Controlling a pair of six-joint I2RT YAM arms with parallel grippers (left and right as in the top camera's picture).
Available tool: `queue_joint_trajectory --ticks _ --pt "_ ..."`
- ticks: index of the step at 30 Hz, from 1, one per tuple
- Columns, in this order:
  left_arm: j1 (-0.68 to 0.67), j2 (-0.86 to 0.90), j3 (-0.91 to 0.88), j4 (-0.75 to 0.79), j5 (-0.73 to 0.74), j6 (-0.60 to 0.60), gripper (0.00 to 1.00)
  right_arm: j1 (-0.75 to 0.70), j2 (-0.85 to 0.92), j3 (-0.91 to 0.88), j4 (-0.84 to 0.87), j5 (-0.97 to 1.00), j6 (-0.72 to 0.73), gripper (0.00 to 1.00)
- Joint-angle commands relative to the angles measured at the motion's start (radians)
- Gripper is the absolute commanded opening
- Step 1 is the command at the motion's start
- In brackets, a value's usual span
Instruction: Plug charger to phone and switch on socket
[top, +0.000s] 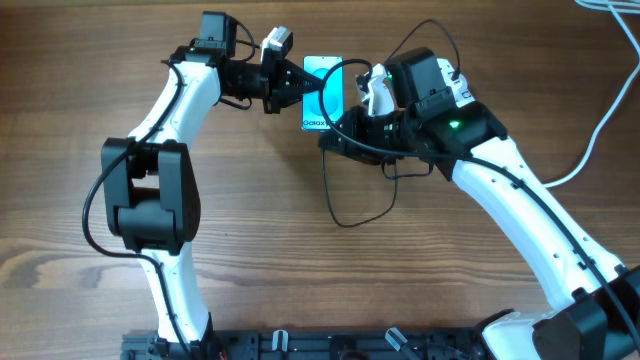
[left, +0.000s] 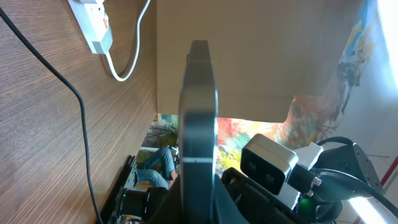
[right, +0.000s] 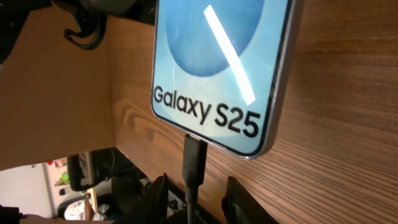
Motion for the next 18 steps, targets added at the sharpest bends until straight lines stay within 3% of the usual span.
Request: queue_joint_trajectory --ticks 1,5,18 --pt "-0.003 -0.035 0.003 0.004 0.057 -0.01 0.04 0.005 0.008 0.022 -0.008 -0.014 0.015 0.29" --pt "-0.003 -0.035 0.003 0.004 0.057 -0.01 0.04 0.006 0.008 0.022 -0.02 0.018 0.026 0.23" --pt "-0.003 -0.035 0.003 0.007 0.057 -0.01 0.04 0.006 0.009 0.022 0.032 0.012 0.085 0.23"
